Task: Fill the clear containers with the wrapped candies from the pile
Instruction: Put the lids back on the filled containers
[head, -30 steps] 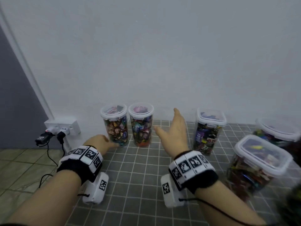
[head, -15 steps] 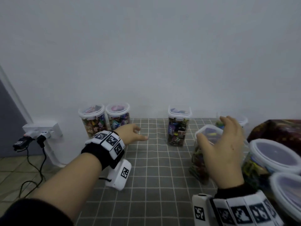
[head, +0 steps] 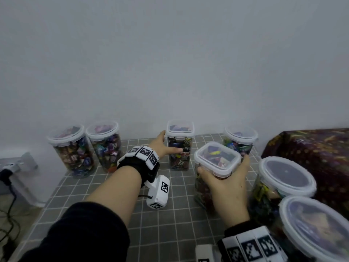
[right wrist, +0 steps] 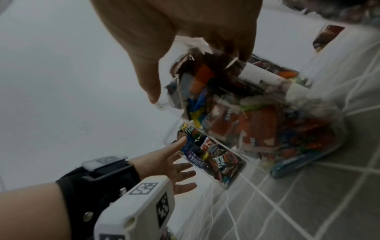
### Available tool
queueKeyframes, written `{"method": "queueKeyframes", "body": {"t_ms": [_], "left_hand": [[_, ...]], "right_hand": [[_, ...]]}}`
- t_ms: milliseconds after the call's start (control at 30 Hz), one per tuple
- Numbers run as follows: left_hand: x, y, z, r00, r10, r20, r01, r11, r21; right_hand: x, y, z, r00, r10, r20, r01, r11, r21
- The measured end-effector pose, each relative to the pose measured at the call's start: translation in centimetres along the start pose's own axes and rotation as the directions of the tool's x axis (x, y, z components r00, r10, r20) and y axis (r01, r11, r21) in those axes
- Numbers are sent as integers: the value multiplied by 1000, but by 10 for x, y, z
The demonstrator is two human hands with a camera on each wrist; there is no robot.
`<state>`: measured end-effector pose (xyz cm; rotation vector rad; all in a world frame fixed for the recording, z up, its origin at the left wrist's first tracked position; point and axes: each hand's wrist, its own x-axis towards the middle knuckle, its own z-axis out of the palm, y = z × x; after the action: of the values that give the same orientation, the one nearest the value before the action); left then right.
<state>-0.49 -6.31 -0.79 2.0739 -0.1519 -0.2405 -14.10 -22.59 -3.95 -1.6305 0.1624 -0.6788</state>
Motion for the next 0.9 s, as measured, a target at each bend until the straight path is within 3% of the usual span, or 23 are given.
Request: {"method": "queueKeyframes", "body": {"t_ms": [233,567,767,900], "left_hand": [[11,-13,25,991,75,-108,-93,982,-164],[7,-42,-2,959,137,-247,-178,972,-156],[-7,-77,-54,939,96,-329,-113,993,-31],[-10,-87,-67,949,96,-302,-119,991,-58]], "right_hand": [[1,15,-1,998,51,23,-50,998,-31],[27,17,50,996,89,12,-90,991,102],[45,34,85,981,111,159,-136,979,151],[59,36,99,955,86,284,-134,979,154]]}}
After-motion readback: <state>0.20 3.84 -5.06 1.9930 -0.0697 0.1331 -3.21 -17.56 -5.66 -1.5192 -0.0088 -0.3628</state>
